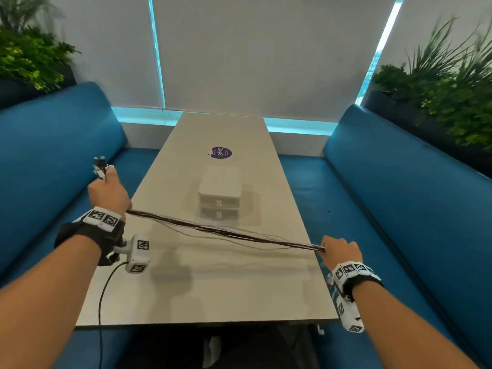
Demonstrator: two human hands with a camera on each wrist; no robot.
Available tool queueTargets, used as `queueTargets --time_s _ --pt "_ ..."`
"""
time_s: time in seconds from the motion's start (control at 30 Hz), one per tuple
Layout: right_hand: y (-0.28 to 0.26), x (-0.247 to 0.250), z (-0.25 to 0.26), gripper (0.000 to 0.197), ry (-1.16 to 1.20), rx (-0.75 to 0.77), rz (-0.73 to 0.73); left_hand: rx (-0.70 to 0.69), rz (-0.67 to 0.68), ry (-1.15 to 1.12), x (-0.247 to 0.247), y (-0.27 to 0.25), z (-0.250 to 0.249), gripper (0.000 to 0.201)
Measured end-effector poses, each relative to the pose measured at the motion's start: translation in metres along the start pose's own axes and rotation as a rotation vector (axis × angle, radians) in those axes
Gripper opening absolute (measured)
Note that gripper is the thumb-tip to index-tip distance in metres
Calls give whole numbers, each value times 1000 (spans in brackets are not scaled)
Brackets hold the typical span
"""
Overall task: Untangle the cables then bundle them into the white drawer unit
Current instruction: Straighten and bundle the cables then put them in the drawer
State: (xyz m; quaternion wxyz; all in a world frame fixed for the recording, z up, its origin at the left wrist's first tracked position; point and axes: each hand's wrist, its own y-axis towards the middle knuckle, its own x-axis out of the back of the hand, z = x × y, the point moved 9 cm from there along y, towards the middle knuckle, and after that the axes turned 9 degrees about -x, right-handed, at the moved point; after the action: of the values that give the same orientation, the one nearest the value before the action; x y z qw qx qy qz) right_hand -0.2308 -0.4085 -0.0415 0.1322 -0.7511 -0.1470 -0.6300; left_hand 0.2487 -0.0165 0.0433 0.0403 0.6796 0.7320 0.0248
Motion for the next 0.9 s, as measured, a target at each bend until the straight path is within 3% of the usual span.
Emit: queueTargets --time_s 0.17,0.33,0.5,0.53,0.63,0.77,0.9 --pt "-3 -1 -15 21 43 -43 51 -25 67 -3 -19 -16 -9 59" --pt "0 -18 -24 44 397 -7 239 -69 64 61 -20 -25 -14 55" --pt "-16 -24 -9 65 498 50 381 -94 115 132 -30 -33 -9 48" --pt "-18 -24 -6 62 508 66 392 -98 115 127 -30 -35 -11 47" --pt "-15 -24 -3 23 492 68 364 -92 102 111 -29 -32 -15 46" --pt "3 -20 -17 23 402 -55 214 -76 110 78 -35 -32 -12 46" --pt "3 -11 -31 14 228 -101 173 -79 126 73 -39 -31 -11 48"
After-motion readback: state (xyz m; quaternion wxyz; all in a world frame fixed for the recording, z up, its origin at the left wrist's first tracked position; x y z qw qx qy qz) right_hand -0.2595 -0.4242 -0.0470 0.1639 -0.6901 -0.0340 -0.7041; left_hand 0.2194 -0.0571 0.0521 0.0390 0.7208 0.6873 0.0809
